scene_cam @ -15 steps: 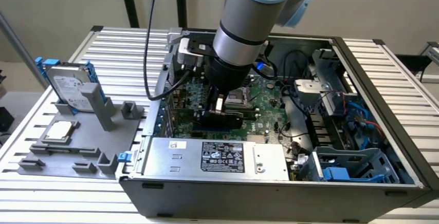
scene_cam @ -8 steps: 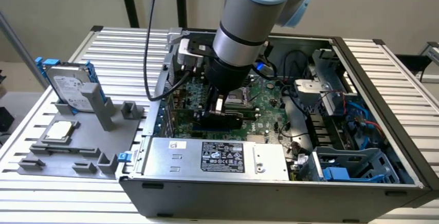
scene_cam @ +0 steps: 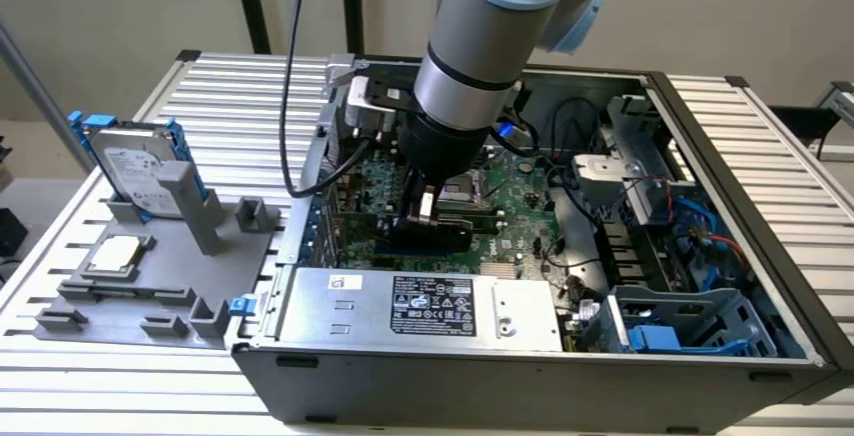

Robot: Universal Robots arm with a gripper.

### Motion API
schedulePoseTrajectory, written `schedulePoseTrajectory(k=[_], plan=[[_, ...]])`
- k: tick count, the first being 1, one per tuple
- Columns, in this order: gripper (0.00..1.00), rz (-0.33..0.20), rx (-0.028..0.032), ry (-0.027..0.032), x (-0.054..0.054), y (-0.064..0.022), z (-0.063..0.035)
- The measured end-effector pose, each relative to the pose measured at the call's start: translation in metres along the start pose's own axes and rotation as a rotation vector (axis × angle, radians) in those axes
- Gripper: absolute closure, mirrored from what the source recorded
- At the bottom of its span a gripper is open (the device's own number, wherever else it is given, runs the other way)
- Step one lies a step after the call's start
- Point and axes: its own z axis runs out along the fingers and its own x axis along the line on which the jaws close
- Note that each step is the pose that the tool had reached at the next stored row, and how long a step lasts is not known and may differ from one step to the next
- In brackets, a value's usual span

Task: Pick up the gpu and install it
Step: 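Insert the gpu into the slot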

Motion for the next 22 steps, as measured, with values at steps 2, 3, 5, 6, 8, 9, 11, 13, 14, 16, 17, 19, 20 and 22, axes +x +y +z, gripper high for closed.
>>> schedulePoseTrajectory(k=[2,3,5,6,8,9,11,13,14,16,17,19,20,22], plan=[[0.74,0.000,0.0000,0.0001,0.0000,-0.0001,0.0003],[0.74,0.000,0.0000,0.0002,0.0000,-0.0001,0.0005],[0.74,0.000,0.0000,0.0009,0.0000,-0.0001,0.0006],[0.74,0.000,0.0000,0.0011,0.0000,-0.0001,0.0006],[0.74,0.000,0.0000,0.0014,0.0000,-0.0002,0.0007],[0.74,0.000,0.0000,0.0015,0.0000,-0.0002,0.0008],[0.74,0.000,0.0001,0.0018,-0.0001,-0.0002,0.0009],[0.74,0.001,0.0001,0.0022,-0.0002,-0.0003,0.0009],[0.74,0.001,0.0001,0.0023,-0.0003,-0.0003,0.0009],[0.74,0.001,0.0001,0.0028,-0.0004,-0.0005,0.0011],[0.74,0.001,0.0000,0.0032,-0.0004,-0.0006,0.0011],[0.74,0.001,0.0000,0.0039,-0.0006,-0.0007,0.0014],[0.74,0.001,0.0000,0.0043,-0.0007,-0.0009,0.0015],[0.74,0.001,0.0002,0.0054,-0.0010,-0.0010,0.0019]])
